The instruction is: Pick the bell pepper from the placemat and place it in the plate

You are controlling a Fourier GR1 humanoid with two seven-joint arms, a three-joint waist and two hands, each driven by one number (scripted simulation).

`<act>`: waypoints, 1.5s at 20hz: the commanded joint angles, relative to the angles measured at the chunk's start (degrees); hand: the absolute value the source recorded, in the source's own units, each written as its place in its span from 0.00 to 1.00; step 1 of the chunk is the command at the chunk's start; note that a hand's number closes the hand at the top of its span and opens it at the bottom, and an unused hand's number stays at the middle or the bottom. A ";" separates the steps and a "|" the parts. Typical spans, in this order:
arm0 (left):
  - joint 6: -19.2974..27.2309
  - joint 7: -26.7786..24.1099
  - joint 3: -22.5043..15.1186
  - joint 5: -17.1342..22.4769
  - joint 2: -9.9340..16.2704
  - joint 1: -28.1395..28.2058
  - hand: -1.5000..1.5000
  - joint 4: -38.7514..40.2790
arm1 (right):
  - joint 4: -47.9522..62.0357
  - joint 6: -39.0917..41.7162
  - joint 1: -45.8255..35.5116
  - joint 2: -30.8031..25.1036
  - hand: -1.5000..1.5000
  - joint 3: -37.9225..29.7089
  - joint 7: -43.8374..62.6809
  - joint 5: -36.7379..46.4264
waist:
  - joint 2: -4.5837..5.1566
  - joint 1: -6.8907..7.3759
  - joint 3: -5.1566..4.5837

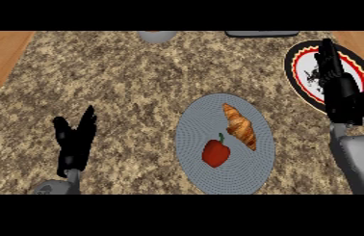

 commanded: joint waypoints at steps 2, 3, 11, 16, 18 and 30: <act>-1.35 1.05 1.05 -1.42 3.94 -0.15 0.50 -3.72 | -7.72 -6.54 0.82 8.17 1.00 4.18 7.53 1.12 | -0.33 0.33 -1.35; 2.46 -1.11 -1.47 -5.26 1.96 1.07 0.50 -4.08 | -13.81 -6.33 5.27 8.56 1.00 5.59 9.70 0.11 | -0.61 -0.57 -1.37; 0.40 -0.56 -1.57 -4.97 3.63 -0.21 0.50 -4.95 | -3.63 -19.69 10.05 -3.73 1.00 18.58 15.85 34.29 | -1.03 -1.65 -1.98; 0.37 -0.85 -1.88 -4.68 2.32 -0.36 0.50 -5.36 | -15.27 -33.45 19.50 22.44 0.00 18.70 3.22 18.89 | -0.48 -1.76 -0.96; 1.34 -1.07 -3.27 -6.21 1.61 1.16 0.50 -6.85 | -18.03 -31.10 25.81 22.22 0.00 25.20 -4.16 19.98 | -0.39 -0.50 -1.18; 0.34 1.21 -3.09 -7.16 2.45 1.34 0.50 -9.50 | -20.86 -15.30 21.36 6.63 0.00 30.61 36.80 53.90 | -0.36 0.69 -1.62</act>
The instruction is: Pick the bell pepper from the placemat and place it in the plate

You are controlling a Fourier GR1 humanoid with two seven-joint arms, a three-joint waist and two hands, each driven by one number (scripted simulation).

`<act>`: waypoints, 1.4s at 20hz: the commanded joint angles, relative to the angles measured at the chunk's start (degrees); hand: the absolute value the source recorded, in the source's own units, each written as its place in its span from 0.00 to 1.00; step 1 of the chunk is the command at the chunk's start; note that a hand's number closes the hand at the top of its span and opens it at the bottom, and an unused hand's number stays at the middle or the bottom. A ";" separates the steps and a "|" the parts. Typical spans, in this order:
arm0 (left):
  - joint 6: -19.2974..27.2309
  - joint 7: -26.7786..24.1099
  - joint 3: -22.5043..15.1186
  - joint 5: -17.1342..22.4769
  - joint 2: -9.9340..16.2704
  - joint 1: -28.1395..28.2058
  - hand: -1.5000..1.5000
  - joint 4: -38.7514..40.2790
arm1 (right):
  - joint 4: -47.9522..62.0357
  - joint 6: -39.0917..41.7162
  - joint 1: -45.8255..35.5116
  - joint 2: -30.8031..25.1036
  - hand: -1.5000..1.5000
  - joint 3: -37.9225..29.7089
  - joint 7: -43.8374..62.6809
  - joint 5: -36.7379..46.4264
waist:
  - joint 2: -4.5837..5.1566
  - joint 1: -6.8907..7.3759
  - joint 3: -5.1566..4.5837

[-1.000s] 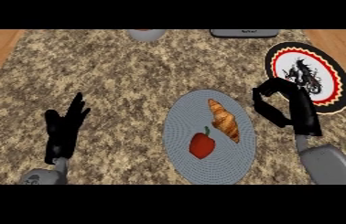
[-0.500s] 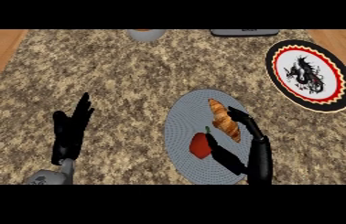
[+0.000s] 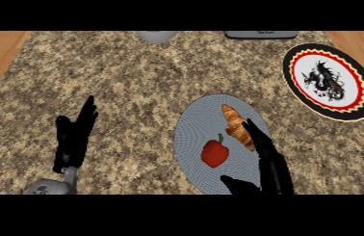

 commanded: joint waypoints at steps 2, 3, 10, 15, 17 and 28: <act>0.85 -1.88 -1.13 -1.13 -1.95 1.38 0.50 0.14 | -6.46 14.31 -4.06 -3.28 0.00 1.53 19.21 10.09 | -0.01 0.24 -0.07; -0.08 -0.68 -0.09 -0.40 -1.24 -0.50 0.50 0.75 | -8.01 18.57 -5.65 -3.79 0.00 0.63 22.19 8.78 | 0.10 0.14 0.01; -1.68 -0.59 0.86 -0.71 0.27 0.30 0.50 -0.57 | -12.25 39.82 -12.68 0.19 0.00 2.12 38.29 1.03 | 0.17 0.74 0.18; -1.44 2.27 0.86 -2.60 -1.99 -1.15 0.50 -0.82 | -4.39 41.41 -14.80 5.88 0.00 0.55 38.29 1.33 | 0.24 0.44 0.25; -0.53 -0.21 -0.42 -4.13 -3.05 4.00 0.50 -3.14 | -5.53 45.48 -15.78 4.68 0.00 -2.88 38.73 -1.44 | 0.20 0.52 0.25; -6.16 -3.56 6.63 -5.03 -4.96 1.45 0.50 2.80 | 1.48 47.05 -14.53 10.07 0.00 -6.29 32.03 3.48 | 0.25 0.33 0.24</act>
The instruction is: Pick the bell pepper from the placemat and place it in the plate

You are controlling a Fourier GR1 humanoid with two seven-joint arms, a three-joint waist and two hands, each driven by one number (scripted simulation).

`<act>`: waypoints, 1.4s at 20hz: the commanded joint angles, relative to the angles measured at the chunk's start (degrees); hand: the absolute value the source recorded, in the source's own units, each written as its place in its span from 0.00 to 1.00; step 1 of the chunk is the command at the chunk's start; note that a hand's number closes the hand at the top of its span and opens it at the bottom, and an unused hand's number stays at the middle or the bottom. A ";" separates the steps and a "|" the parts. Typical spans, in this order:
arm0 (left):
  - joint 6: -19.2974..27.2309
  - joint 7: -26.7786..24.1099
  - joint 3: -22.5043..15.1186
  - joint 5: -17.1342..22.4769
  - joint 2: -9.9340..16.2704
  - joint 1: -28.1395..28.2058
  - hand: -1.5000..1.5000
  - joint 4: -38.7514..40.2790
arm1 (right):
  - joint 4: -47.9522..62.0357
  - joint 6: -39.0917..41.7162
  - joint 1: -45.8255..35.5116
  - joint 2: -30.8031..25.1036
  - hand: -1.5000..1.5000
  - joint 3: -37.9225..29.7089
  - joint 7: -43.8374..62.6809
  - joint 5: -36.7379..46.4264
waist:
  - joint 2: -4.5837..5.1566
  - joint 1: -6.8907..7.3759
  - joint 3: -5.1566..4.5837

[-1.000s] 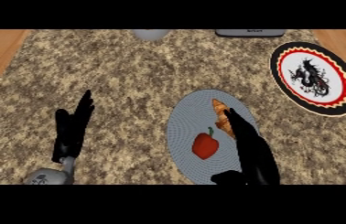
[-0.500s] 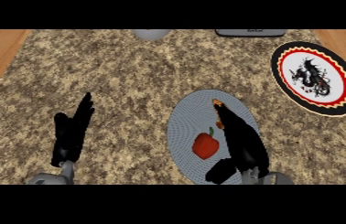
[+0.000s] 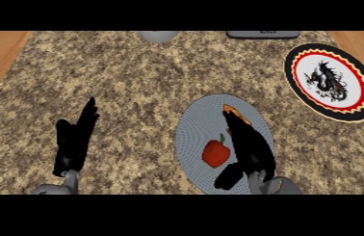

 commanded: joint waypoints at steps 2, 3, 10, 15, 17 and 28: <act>-2.27 -1.47 2.47 -1.38 -2.00 -0.74 0.50 2.56 | 3.21 -0.57 1.86 2.94 0.00 -0.78 -3.46 3.91 | 0.01 -0.06 0.00; -3.09 -1.40 2.91 -0.52 -0.96 0.67 0.50 1.29 | 0.97 5.16 -3.22 5.00 0.00 -2.76 2.97 1.28 | 0.00 0.05 -0.01; -1.10 2.80 2.90 -4.54 -3.59 -0.18 0.50 -2.37 | 7.54 0.12 0.32 7.39 0.00 -2.35 -4.12 5.78 | -0.01 0.04 0.01; -1.89 2.36 2.74 -5.63 -5.05 1.25 0.50 -2.65 | 8.61 -1.16 3.83 6.42 1.00 -2.86 -8.35 7.17 | -0.02 -0.03 0.01; -2.43 -1.29 4.61 -5.30 -4.73 -1.42 0.50 3.32 | 13.02 -1.83 0.85 5.39 1.00 -1.93 -12.37 9.32 | 0.05 -0.05 0.00; -4.92 1.48 5.81 -5.72 -5.28 -2.22 0.50 2.36 | 12.69 -3.41 -3.07 0.72 1.00 -8.85 -18.90 14.61 | 0.03 0.00 0.01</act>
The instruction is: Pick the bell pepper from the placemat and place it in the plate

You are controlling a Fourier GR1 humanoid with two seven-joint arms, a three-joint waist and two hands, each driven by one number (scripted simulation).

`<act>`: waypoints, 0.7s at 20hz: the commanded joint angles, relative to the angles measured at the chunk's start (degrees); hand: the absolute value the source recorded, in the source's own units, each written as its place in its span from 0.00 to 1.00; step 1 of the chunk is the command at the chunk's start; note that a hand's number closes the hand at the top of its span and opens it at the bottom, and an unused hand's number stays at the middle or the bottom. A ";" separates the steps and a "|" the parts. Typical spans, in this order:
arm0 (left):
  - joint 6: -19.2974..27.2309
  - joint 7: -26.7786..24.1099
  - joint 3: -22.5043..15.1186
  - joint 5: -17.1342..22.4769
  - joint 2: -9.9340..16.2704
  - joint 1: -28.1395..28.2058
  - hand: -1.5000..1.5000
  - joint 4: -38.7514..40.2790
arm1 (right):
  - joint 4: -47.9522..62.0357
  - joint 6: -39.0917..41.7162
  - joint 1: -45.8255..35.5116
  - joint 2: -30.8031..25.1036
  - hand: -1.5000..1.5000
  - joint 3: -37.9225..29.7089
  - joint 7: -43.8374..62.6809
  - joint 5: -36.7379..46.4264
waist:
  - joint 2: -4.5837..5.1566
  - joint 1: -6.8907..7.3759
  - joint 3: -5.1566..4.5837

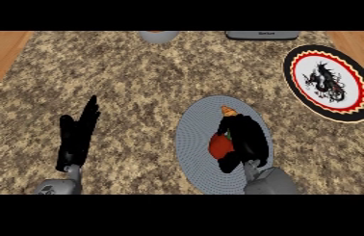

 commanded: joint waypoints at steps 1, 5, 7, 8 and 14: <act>-0.75 -0.47 -0.21 -0.15 -0.48 0.43 0.50 -0.07 | 5.39 0.20 -4.79 -4.94 1.00 -5.75 -9.51 -2.16 | 0.59 0.22 0.32; -1.58 -2.30 0.07 0.27 0.34 0.78 0.50 0.04 | 11.45 4.25 -10.61 -16.59 1.00 -12.73 -30.28 -11.52 | 1.22 1.42 0.42; -0.73 0.38 -0.73 -0.12 -0.37 1.82 0.50 -2.85 | 16.41 -0.56 -13.17 -18.88 1.00 -15.59 -34.53 -9.23 | 0.82 1.20 0.40; -0.74 1.94 0.89 0.15 0.66 -1.93 0.50 -0.83 | 17.40 -4.72 -12.23 -19.32 1.00 -16.35 -38.34 -8.78 | 0.92 0.73 0.42; 0.34 1.74 0.31 -1.00 -0.79 -1.67 0.50 -0.44 | 14.85 -5.07 -19.27 -20.65 1.00 -23.80 -39.41 -13.11 | 0.58 -0.01 0.31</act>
